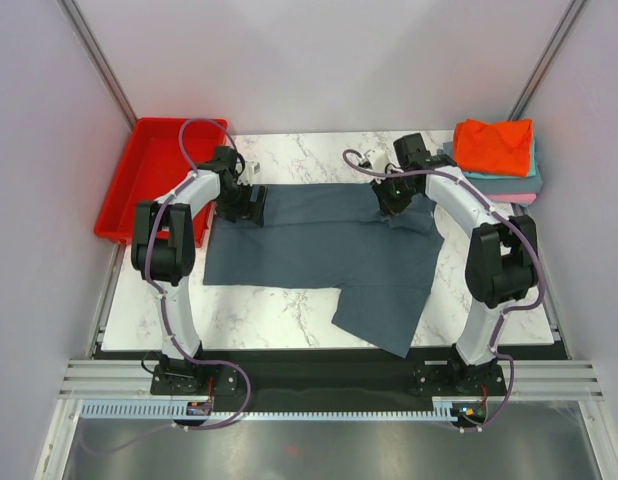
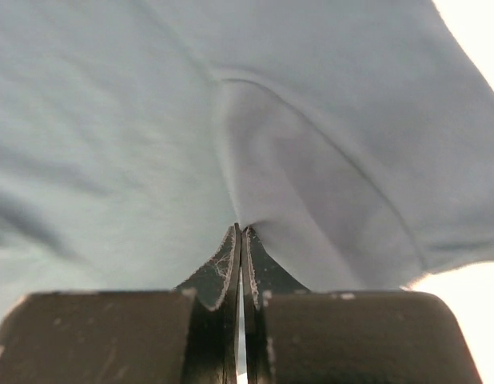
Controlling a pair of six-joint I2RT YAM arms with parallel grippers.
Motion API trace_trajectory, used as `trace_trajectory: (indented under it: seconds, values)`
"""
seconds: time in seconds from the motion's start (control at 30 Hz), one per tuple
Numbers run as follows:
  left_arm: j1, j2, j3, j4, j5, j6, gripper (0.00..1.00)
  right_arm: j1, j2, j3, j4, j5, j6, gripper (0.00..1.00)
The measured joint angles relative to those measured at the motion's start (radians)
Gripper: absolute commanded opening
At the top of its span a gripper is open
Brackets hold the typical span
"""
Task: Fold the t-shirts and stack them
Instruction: Fold the tshirt
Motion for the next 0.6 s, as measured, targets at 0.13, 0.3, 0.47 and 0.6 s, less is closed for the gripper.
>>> trace_trajectory:
  seconds: [0.13,0.3,0.47,0.6]
  values:
    - [0.000,0.000,0.000,0.000,0.000,0.000,0.97,0.000,0.056,0.089,-0.136,-0.129,0.002,0.04]
    - [0.000,0.000,-0.001,0.000,-0.001,0.000,0.97,0.000,0.136,0.091,-0.265,-0.220,0.005,0.04]
    - [0.000,0.000,-0.001,0.000,-0.001,0.000,0.97,-0.002,0.138,0.090,-0.291,-0.208,0.007,0.00]
    - [-0.002,0.000,-0.001,0.000,-0.001,0.000,0.97,-0.015,0.134,0.087,-0.281,-0.189,0.011,0.00]
